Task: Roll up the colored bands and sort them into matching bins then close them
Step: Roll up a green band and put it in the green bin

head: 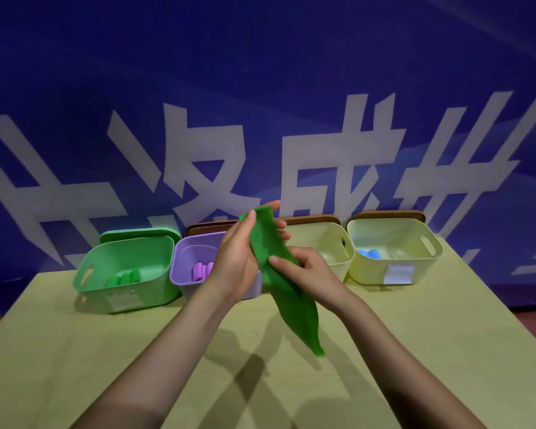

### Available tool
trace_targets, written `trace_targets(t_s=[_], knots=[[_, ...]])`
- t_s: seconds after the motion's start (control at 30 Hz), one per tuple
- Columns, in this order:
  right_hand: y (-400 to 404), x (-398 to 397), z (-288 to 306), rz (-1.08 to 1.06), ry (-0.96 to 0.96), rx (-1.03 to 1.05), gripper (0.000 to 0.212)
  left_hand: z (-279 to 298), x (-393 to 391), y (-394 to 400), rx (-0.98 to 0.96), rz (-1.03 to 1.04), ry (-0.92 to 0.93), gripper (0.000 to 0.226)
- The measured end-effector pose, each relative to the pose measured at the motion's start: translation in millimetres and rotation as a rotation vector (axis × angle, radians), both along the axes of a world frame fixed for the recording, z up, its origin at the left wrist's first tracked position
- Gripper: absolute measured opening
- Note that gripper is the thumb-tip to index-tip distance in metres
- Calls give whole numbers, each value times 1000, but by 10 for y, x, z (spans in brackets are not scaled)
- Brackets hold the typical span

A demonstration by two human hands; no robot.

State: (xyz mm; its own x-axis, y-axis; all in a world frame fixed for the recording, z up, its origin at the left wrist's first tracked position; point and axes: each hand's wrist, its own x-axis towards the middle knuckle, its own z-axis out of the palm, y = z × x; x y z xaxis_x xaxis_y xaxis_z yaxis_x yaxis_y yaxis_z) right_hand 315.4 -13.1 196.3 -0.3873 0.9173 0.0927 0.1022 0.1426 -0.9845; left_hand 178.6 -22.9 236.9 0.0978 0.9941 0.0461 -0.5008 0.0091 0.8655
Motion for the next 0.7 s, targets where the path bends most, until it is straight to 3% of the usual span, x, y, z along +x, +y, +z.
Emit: trace_targets(t_s=[0.27, 0.43, 0.7], knots=[[14, -92, -140, 144, 290, -213, 26, -55, -58, 101, -61, 24, -132, 38], [-44, -95, -205, 178, 161, -290, 2, -139, -130, 195, -139, 127, -260, 34], [-195, 83, -594, 250, 3, -491, 6, -126, -461, 329, -99, 301, -394, 31]])
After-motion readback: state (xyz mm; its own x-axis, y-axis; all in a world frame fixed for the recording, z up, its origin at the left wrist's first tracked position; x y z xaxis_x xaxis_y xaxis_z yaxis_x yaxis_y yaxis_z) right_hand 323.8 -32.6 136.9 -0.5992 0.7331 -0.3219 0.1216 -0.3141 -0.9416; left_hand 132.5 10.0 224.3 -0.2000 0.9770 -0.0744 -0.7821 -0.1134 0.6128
